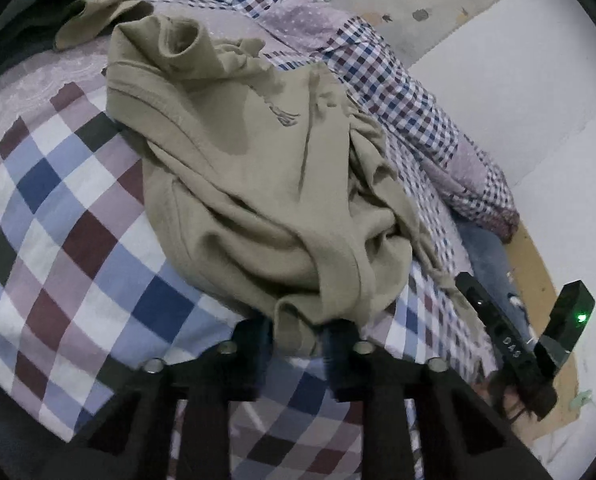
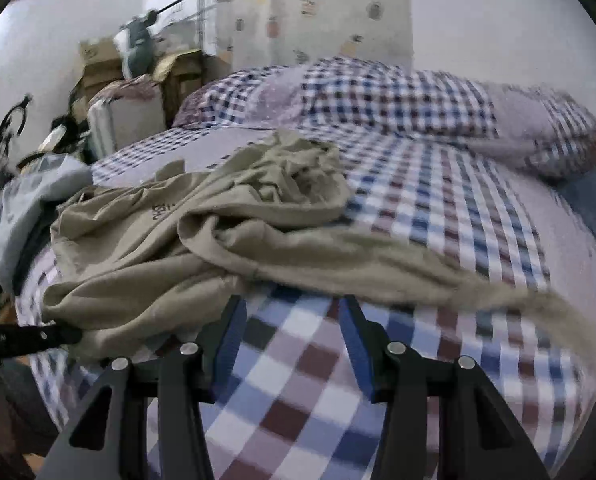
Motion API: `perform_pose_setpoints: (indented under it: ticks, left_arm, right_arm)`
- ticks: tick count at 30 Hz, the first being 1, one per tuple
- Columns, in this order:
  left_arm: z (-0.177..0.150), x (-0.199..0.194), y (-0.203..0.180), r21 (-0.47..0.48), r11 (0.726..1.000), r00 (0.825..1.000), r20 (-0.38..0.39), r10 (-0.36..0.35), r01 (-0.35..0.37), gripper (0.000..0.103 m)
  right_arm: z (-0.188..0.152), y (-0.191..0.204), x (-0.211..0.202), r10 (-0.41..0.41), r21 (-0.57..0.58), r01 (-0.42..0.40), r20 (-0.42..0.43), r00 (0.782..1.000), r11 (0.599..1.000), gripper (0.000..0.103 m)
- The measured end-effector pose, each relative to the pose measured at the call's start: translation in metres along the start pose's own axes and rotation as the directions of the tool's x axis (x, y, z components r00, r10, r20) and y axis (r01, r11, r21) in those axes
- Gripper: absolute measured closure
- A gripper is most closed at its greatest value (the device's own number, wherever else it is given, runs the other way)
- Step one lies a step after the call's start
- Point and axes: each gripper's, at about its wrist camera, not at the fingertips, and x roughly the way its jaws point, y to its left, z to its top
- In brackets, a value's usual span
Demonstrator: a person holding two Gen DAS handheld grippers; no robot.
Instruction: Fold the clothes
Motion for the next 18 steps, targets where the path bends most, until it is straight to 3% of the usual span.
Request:
perform_pose_setpoints:
  ticks: [2,7,11,18]
  left_arm:
    - [0.004,-0.001,0.005,-0.028,1.0,1.0,0.008,-0.013,0.014,0.092]
    - [0.016,-0.014,0.016,-0.066,0.997,0.997,0.06,-0.037,0.041,0.095]
    - [0.025,-0.028,0.022,-0.085,0.994,0.993,0.098,-0.06,0.069,0.096]
    - [0.031,-0.039,0.029,-0.096,0.992,0.991,0.113,-0.074,0.085,0.096]
  right_arm:
    - [0.005,0.004,0.01,-0.002,-0.07,0.002,-0.003,1.0,0.998,0.051]
    - [0.01,0.008,0.046,0.009,-0.139,-0.018,-0.062,0.998,0.99,0.052]
    - [0.009,0.012,0.076,-0.034,-0.218,0.01,-0.108,0.994,0.976,0.052]
    - [0.012,-0.003,0.094,-0.01,-0.232,-0.02,-0.13,0.991,0.973,0.052]
